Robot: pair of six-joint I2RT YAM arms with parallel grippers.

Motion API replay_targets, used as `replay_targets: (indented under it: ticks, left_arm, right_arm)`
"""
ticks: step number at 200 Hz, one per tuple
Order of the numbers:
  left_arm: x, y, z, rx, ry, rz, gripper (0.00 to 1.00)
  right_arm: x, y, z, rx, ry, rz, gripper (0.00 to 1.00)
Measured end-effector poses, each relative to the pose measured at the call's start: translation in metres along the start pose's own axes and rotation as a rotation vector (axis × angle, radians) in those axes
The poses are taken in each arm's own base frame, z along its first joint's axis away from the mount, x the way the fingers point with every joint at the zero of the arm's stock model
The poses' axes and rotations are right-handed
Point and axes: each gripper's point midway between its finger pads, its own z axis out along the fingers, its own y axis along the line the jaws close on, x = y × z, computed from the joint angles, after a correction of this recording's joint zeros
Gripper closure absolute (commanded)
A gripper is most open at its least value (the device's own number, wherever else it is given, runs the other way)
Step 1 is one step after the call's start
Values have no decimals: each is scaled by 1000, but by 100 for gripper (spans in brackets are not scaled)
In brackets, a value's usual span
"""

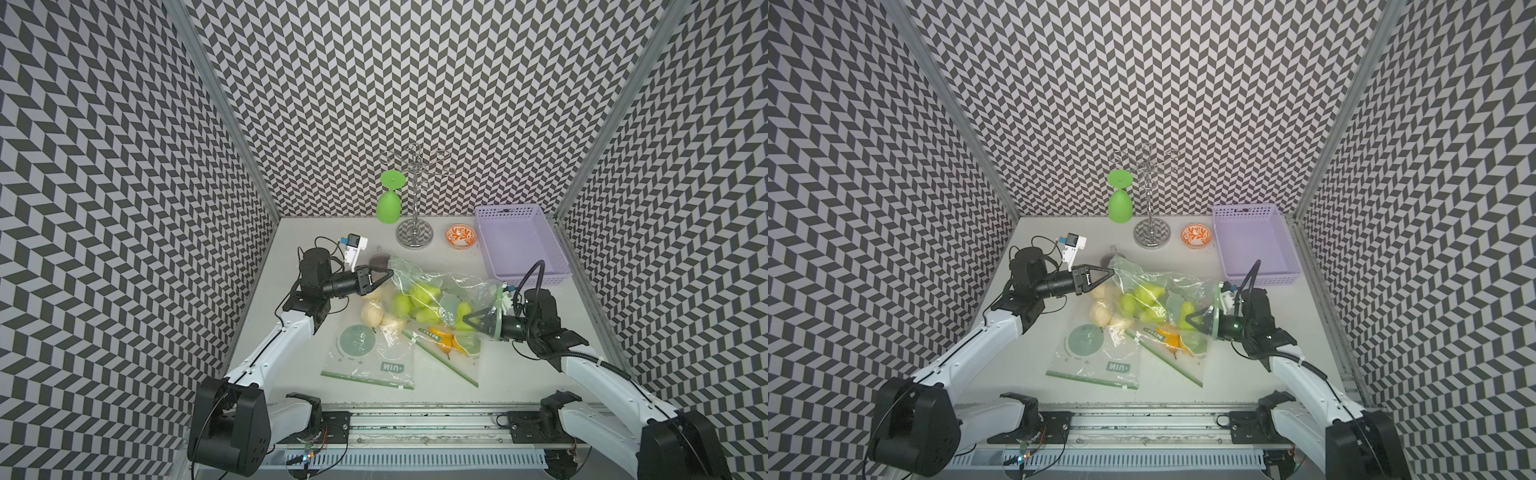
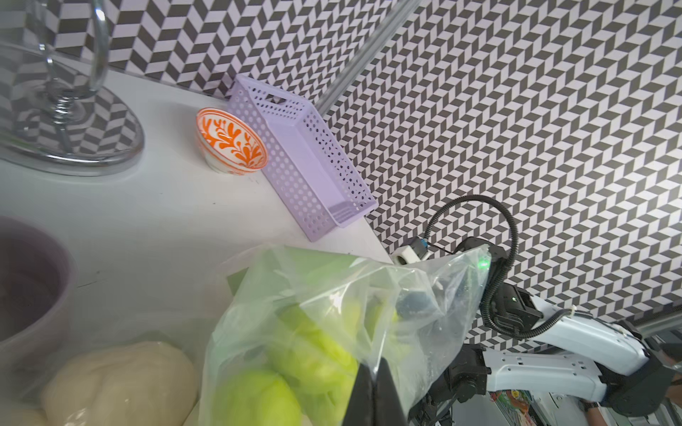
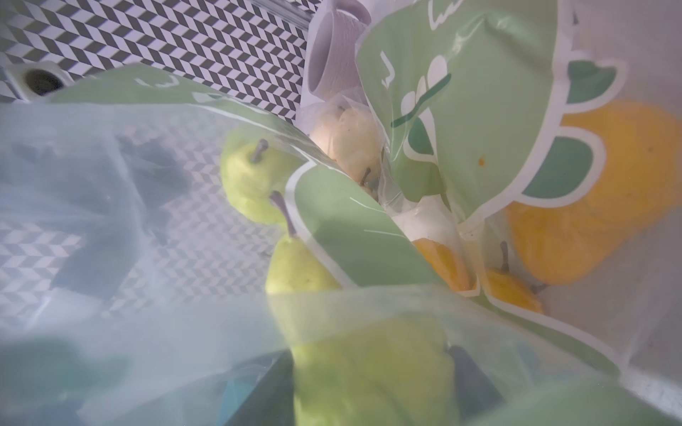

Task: Open the zip-top bag and take out the pear
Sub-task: Pick up the pear from the zipper food storage bag, then place the pear in the basket.

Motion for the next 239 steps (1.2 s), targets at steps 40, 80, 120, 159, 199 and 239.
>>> replay_targets:
  ticks: [40,80,120,159,199,239]
  left_arm:
    - [2,15,-10,-33,-13,-23,100]
    - [0,33,-26,-73,-42,-47,100]
    - [2,42,-36,-87,-52,-63,100]
    - [2,41,-37,-81,-49,-59,100]
    - [4,40,-37,-73,-45,-60,100]
    - [7,34,-36,-56,-36,-42,100]
  right_arm:
    - [-21,12,-16,11,-33,10,44]
    - [-45,11,-38,49,-120,32,44]
    - [-74,5,-65,82,-240,78,45]
    - [-129,-2,-91,115,-376,114,45]
    - [-197,-57,-83,246,-443,202,36]
    - [-256,-127,-56,362,-433,242,10]
